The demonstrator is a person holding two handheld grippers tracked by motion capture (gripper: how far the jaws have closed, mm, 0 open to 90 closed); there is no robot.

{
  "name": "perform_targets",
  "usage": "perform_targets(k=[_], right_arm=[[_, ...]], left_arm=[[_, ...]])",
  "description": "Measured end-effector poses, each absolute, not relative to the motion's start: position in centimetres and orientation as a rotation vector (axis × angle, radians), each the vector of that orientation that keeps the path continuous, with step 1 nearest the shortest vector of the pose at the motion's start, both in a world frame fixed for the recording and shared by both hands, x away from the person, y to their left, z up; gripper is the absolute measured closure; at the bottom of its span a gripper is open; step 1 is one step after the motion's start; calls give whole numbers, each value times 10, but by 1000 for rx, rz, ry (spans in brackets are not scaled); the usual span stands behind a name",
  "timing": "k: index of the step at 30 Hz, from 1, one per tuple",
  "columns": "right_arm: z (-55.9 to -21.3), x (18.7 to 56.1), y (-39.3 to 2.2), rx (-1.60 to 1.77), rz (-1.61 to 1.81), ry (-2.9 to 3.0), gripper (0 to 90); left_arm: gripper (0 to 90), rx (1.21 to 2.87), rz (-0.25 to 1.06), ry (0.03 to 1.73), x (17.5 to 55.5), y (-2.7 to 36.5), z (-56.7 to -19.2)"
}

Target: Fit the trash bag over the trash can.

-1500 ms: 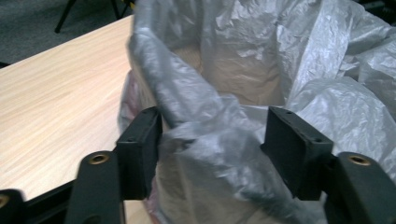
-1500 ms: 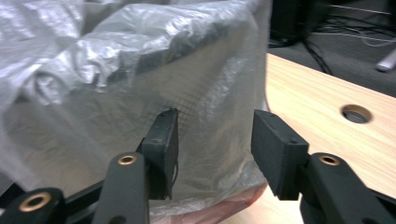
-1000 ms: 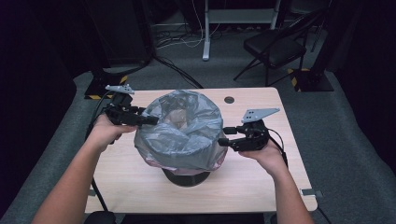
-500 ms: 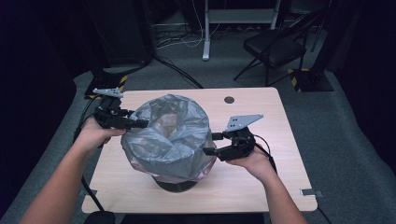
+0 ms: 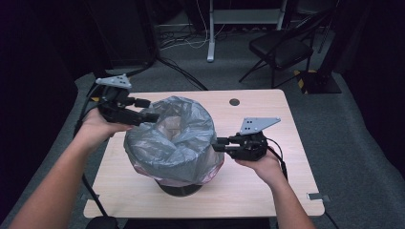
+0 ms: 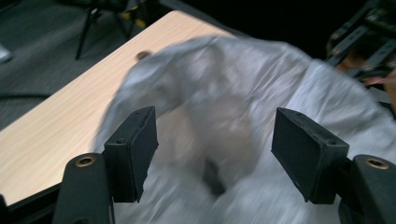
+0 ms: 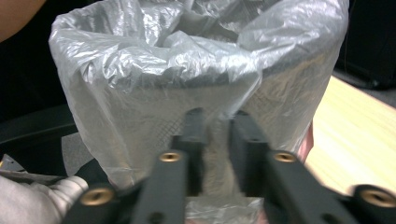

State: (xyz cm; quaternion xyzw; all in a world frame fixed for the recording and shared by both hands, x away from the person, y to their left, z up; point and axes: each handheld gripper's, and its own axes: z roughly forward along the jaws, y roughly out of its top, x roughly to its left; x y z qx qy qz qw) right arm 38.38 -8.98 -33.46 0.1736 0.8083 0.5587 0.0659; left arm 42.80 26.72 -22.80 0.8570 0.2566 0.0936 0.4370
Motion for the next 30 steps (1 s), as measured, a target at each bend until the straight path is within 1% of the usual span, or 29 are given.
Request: perform_targets(k=[3, 7, 10, 12, 20, 30], right_arm=[[-335, 383, -90, 485, 1681, 2439, 886], [-336, 383, -93, 497, 1672, 2420, 893], [-336, 384, -95, 519, 1674, 2398, 893], [-336, 386, -97, 539, 1678, 2383, 892], [-336, 386, -98, 544, 1669, 2370, 893], [-339, 388, -96, 549, 1649, 2383, 896]], left_arm=[[304, 2145, 212, 585, 433, 238, -229], [300, 2197, 187, 528, 442, 203, -235], [299, 2215, 176, 514, 446, 191, -238], [299, 2250, 146, 501, 451, 176, -245], [303, 2319, 147, 515, 462, 158, -261], [323, 2386, 146, 521, 472, 153, -278]])
